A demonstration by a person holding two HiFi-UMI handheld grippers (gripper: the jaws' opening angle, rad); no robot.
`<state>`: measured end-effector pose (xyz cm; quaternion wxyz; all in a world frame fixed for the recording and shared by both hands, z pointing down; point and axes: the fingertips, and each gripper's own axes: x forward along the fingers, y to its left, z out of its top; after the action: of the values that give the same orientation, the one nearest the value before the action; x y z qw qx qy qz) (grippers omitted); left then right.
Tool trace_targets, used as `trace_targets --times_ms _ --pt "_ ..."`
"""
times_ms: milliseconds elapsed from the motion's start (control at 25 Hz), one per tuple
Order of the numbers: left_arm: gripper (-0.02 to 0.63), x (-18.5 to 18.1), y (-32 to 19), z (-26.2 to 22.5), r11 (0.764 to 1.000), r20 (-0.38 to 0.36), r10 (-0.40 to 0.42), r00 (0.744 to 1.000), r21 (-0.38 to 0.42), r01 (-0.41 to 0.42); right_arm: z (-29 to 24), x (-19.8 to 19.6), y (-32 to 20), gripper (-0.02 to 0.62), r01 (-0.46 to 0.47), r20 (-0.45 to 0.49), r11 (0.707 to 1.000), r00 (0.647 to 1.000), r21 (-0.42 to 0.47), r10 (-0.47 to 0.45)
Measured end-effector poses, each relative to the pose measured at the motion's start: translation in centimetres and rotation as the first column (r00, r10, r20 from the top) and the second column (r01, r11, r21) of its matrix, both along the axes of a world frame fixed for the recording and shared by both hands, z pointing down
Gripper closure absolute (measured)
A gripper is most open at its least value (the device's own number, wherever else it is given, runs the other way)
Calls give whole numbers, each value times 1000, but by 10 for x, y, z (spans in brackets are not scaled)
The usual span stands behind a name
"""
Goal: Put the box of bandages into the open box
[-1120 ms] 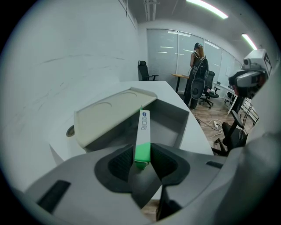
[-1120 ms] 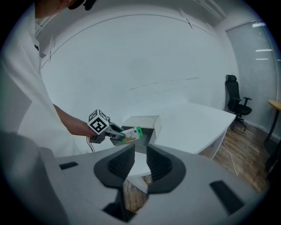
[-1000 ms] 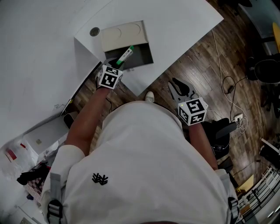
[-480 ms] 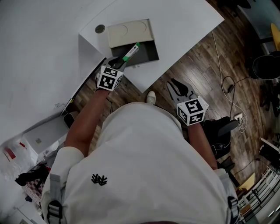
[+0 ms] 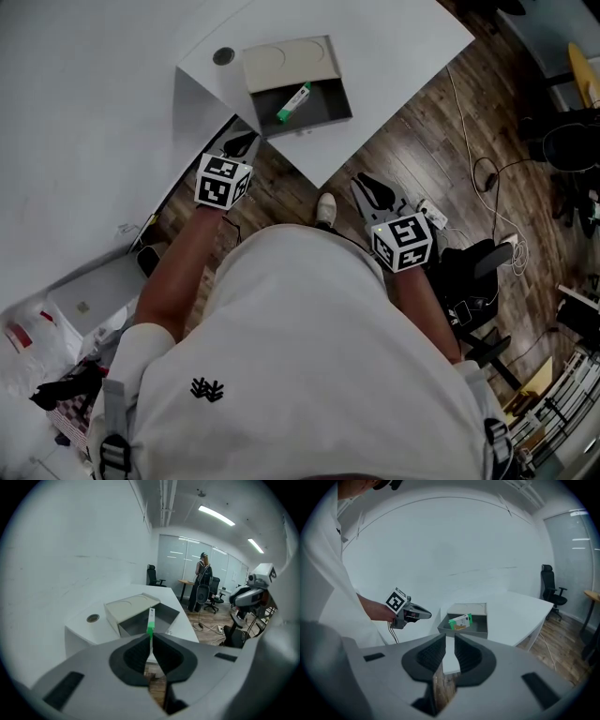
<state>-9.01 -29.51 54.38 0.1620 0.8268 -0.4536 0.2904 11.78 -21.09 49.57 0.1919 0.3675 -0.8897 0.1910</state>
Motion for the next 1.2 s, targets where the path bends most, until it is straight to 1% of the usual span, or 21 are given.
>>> trace_targets --times_ms 200,360,760,1000,1200 --pt "598 -8 29 -11 999 -59 39 997 -1 -39 -4 -19 19 551 -16 -12 1000 1000 12 16" --pt "600 -13 55 -20 997 -106 71 992 -3 -72 -6 -33 37 571 -36 -26 999 999 15 36" --pt "600 -22 119 -48 986 -217 164 962 5 -166 -10 -60 84 588 -95 -20 995 995 23 95" --pt "600 -31 149 -56 979 -251 201 947 10 -205 -12 -75 107 588 -112 -32 993 993 28 113" --pt "600 -37 160 -62 976 -264 216 940 23 -218 -14 -81 116 588 -111 -45 993 993 34 112"
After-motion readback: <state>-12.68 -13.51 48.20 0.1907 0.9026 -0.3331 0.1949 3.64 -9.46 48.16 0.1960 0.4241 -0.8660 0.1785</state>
